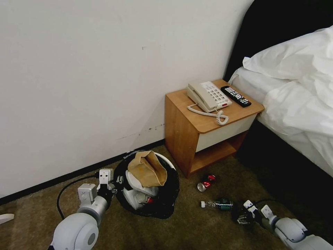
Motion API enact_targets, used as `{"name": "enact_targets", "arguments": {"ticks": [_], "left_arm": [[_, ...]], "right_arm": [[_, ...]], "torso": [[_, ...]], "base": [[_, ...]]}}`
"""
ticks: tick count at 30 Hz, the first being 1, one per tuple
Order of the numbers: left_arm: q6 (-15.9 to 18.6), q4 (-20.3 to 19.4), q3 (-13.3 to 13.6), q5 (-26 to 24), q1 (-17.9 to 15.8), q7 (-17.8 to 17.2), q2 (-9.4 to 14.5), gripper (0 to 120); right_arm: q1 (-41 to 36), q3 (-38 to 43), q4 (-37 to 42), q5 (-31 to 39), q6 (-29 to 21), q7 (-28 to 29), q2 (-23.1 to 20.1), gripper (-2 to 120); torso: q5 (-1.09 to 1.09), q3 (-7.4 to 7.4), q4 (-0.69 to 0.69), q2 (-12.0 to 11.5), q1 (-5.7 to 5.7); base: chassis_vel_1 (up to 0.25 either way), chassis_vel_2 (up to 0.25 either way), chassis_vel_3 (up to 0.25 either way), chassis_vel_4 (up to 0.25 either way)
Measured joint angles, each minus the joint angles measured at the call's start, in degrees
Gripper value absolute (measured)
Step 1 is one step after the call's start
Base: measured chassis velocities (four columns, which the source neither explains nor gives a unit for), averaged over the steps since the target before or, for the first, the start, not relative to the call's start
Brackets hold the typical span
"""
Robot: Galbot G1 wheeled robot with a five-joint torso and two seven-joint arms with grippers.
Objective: Pick up the trash bin, then pick up the garbage from the floor and place it into the trash bin.
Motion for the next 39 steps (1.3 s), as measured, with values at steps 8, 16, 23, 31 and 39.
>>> {"name": "enact_targets", "arguments": {"ticks": [8,16,23,31,39], "left_arm": [[-0.11,0.57,0.27,-0.01,-0.53,0.01,-0.16,3],[-0.26,0.74,0.34,0.05,-0.67,0.05,-0.60,3],[-0.55,0.54,0.21,0.50,-0.13,0.24,-1.16,3],[-1.09,0.29,-0.06,1.38,0.76,0.65,-1.89,3],[-1.36,-0.07,-0.87,2.00,1.51,1.11,-2.50,3]], "right_arm": [[-2.71,2.71,0.59,-2.46,0.12,-0.13,-1.97,100],[-3.36,3.83,2.44,-7.99,-1.17,-0.48,-4.23,100],[-1.69,3.78,3.52,-14.49,-1.99,-0.74,-4.49,100],[1.35,1.43,2.71,-16.16,-1.94,-0.61,-3.25,100],[3.54,-0.45,1.01,-16.56,-1.19,-0.15,-1.17,85]], "torso": [[-0.02,0.01,-0.04,-0.02,0.00],[-0.03,0.01,-0.06,-0.02,0.01],[-0.05,0.01,-0.05,-0.02,0.01],[-0.03,0.01,-0.04,-0.02,0.01],[-0.06,0.00,-0.07,-0.02,0.01]], "base": [[0.000,0.000,0.000,0.000],[0.000,0.000,0.000,0.000],[0.000,0.000,0.000,0.000],[0.000,0.000,0.000,0.000],[0.000,0.000,0.000,0.000]]}}
